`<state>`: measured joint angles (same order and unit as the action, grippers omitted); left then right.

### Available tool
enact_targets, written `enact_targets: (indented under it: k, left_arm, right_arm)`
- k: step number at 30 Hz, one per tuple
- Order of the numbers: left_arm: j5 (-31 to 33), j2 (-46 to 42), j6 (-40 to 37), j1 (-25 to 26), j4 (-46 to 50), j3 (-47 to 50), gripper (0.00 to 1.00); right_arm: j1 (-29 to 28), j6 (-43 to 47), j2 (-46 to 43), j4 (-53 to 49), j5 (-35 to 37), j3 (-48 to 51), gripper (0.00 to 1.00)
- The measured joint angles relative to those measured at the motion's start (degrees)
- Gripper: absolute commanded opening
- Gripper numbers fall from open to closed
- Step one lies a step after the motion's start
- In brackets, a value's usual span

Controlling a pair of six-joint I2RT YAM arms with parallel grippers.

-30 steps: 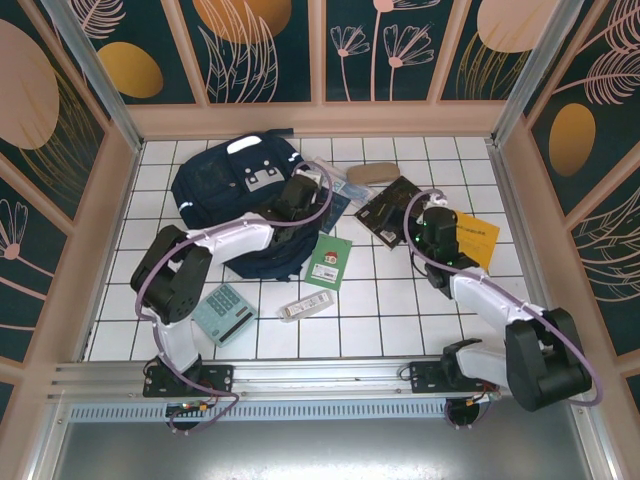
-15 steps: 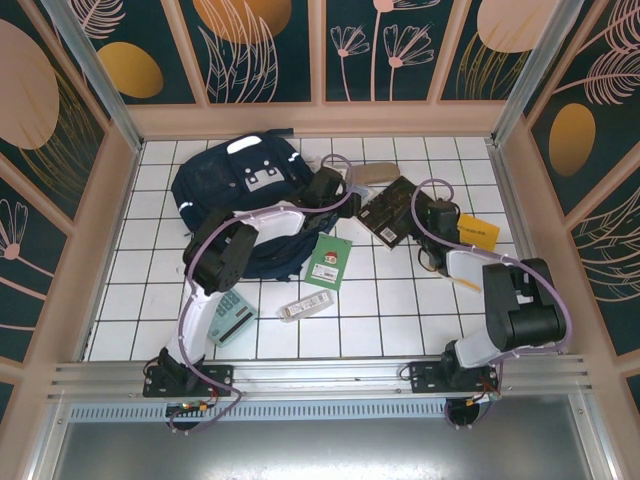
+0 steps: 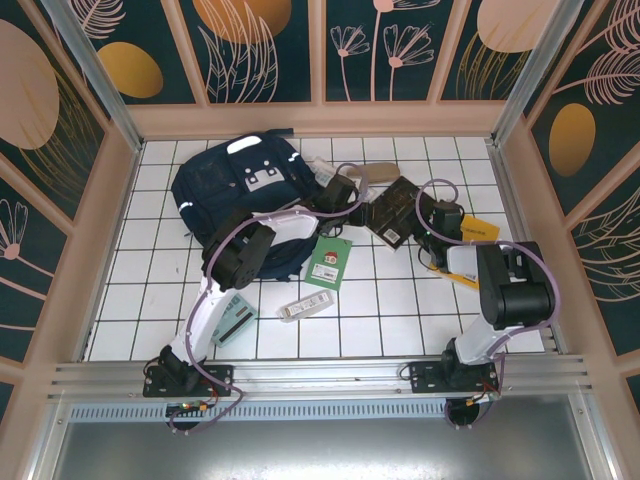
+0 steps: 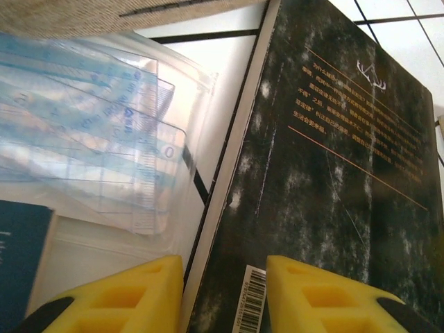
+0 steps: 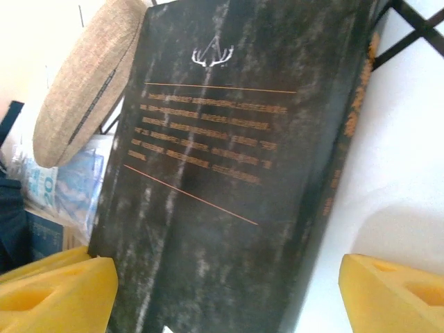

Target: Pack books, pencil case, and school supplies into a backpack

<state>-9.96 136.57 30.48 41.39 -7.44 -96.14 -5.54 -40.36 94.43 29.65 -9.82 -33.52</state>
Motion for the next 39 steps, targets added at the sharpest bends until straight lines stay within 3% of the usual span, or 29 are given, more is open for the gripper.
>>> enact_targets:
  k: [12,19,22,25,31,39]
  left_arm:
    - [0.3,0.0,0.7,0.1,-1.3,1.0,0.3]
    - [-1.4,0.0,1.4,0.8,-2.1,1.3,0.3]
    - [-2.6,0.0,1.8,1.8,-2.3,1.4,0.3]
    - [-2.9,-0.1,2.1,2.2,-3.9,2.4,0.31]
    - [-2.9,-2.0,3.3,2.2,-6.8,6.4,0.32]
    - [0.6,-2.5,2.1,2.4,-4.2,5.0,0.32]
  right_arm:
    - [3.6,-10.2,4.0,18.3,-10.3,4.3,0.8]
    - [1.4,-15.8,3.5,27.4,-21.5,5.6,0.78]
    - [0.9,-15.7,1.9,26.8,-23.4,5.2,0.77]
    - [0.0,-12.4,-1.3,16.4,-20.1,1.6,0.81]
    - [-2.5,-2.1,-7.5,-3.5,-4.3,-4.6,0.83]
    - [-2.2,6.0,-6.4,-16.7,9.4,-6.2,0.84]
